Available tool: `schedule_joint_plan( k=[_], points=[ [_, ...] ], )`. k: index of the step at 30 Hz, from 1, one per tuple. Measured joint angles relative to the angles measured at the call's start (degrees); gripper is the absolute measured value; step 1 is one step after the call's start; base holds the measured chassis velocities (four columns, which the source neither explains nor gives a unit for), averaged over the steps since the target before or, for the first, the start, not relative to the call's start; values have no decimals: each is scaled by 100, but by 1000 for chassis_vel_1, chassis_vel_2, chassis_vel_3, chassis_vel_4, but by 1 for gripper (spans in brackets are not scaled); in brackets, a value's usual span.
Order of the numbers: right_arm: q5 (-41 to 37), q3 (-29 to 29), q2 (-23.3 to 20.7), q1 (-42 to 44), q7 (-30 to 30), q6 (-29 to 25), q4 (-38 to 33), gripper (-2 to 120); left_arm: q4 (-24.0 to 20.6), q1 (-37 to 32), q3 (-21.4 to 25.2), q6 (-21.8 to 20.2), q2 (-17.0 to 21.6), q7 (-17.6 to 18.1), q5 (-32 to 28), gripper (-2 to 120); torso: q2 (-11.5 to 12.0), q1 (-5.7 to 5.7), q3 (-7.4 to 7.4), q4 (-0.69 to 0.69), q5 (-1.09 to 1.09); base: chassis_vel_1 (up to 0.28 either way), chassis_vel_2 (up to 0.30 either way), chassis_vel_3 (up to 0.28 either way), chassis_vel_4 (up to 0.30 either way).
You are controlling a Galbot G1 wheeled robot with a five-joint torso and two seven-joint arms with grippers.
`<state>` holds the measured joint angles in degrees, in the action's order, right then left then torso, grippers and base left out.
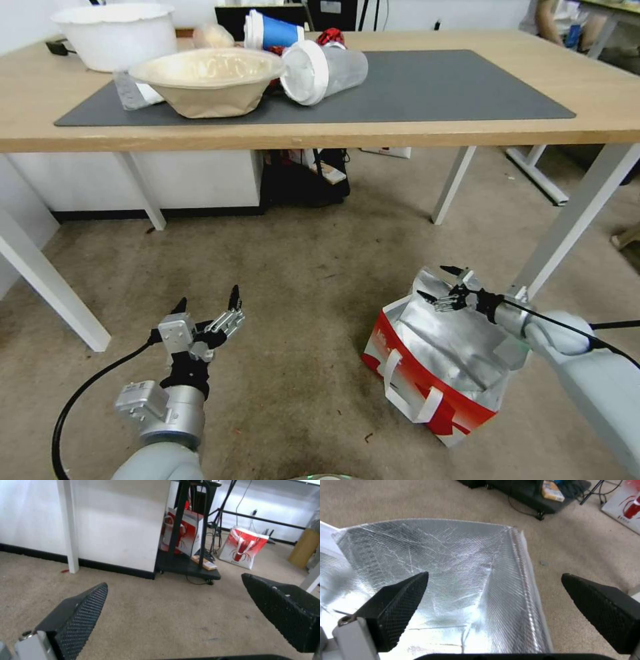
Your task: Pick up the food delivery bag from the floor and place it on the table.
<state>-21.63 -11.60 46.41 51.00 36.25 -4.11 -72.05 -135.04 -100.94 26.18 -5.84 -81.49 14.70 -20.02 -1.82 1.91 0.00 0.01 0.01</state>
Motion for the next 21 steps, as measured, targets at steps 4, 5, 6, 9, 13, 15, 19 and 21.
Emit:
schedule_joint_plan(
  k=[4, 5, 6, 9, 13, 15, 19, 21],
  points=[
    [45, 123, -2, -124, 30, 153, 55, 95, 11, 5, 16, 27, -19, 6, -8, 100, -2, 0, 0, -1, -1, 0, 0, 0, 0],
    [80, 142, 4, -142, 48, 190, 81, 89, 13, 11, 16, 39, -26, 9, -10, 100, -2, 0, 0, -1, -2, 0, 0, 0, 0],
    [102, 164, 12, -153, 59, 212, 106, 87, 14, 14, 16, 48, -27, 15, -10, 100, -3, 0, -1, -2, -2, 0, 0, 0, 0],
    [104, 200, 39, -158, 64, 263, 147, 77, 16, 18, 23, 68, -25, 20, -12, 100, -3, 0, 0, -1, -1, 0, 0, 0, 0],
    [97, 203, 95, -167, 89, 317, 218, 64, 30, 30, 42, 98, 0, 35, -20, 100, -3, 0, 0, -1, -1, 0, 0, 0, 0],
    [79, 202, 113, -166, 104, 340, 236, 53, 32, 31, 47, 117, 10, 47, -23, 100, -4, 1, 0, -1, -1, 0, 0, 0, 0],
    [33, 185, 116, -130, 108, 362, 241, 39, 32, 31, 49, 145, 12, 57, -25, 100, -4, 0, 0, -1, -1, 0, 0, 0, 0],
    [32, 178, 115, -124, 109, 361, 243, 36, 32, 31, 50, 148, 12, 58, -26, 100, -4, 0, -1, -1, -1, 0, 0, 0, 0]
  ],
)
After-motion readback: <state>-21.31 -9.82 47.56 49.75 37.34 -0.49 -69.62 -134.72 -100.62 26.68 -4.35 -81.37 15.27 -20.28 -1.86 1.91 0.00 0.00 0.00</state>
